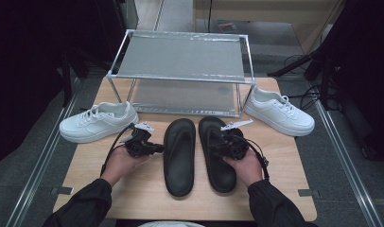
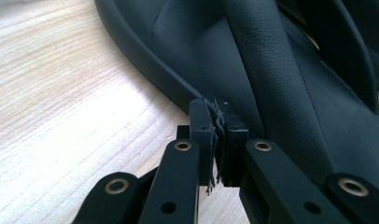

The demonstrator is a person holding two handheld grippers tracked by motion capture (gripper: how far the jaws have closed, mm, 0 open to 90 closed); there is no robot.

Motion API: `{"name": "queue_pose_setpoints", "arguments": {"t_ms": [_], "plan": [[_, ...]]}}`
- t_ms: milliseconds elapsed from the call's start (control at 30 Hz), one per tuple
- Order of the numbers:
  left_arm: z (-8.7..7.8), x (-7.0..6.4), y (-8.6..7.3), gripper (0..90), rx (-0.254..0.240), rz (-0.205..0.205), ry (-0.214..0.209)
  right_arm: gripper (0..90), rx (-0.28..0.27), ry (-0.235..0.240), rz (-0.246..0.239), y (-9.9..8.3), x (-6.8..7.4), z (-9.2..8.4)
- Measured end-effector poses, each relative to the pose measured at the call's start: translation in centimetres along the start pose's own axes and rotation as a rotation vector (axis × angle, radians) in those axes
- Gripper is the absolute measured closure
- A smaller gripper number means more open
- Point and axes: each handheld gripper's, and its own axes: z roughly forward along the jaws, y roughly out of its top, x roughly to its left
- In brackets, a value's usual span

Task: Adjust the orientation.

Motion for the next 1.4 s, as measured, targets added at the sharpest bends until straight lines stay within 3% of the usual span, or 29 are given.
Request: {"name": "queue_pose_setpoints", "arguments": {"t_ms": [167,233,300,700,833,1067,1233,1400], "plan": [[0.1,-0.1,0.0,87.6,0.004,-0.006,-0.004,86.0,-0.002,-0.006,-0.023,0.1,0.6,0.2],[0.1,-0.1,-0.2,87.7,0.004,-0.012,-0.016,85.7,-0.014,0.045,0.012,0.0,0.4,0.2],[0.1,-0.1,-0.2,88.4,0.006,-0.022,-0.020,85.2,-0.015,0.054,0.014,0.0,0.5,0.3],[0.7,-0.8,0.0,88.0,0.001,-0.023,-0.034,84.3,-0.014,0.037,-0.017,0.0,0.5,0.2],[0.9,-0.9,0.0,88.9,-0.010,-0.040,-0.043,84.4,-0.010,0.037,-0.008,0.0,0.4,0.2],[1.4,-1.5,0.1,89.1,-0.014,-0.025,-0.067,83.9,0.002,0.017,-0.010,-0.1,0.2,0.2],[1.4,-1.4,-0.2,89.6,-0.030,-0.067,-0.091,79.9,-0.002,-0.019,-0.003,-0.3,-0.5,0.2],[1.6,-2.1,-0.1,89.5,-0.010,-0.038,-0.123,78.6,-0.012,-0.037,0.011,-0.4,-1.1,0.1]]}}
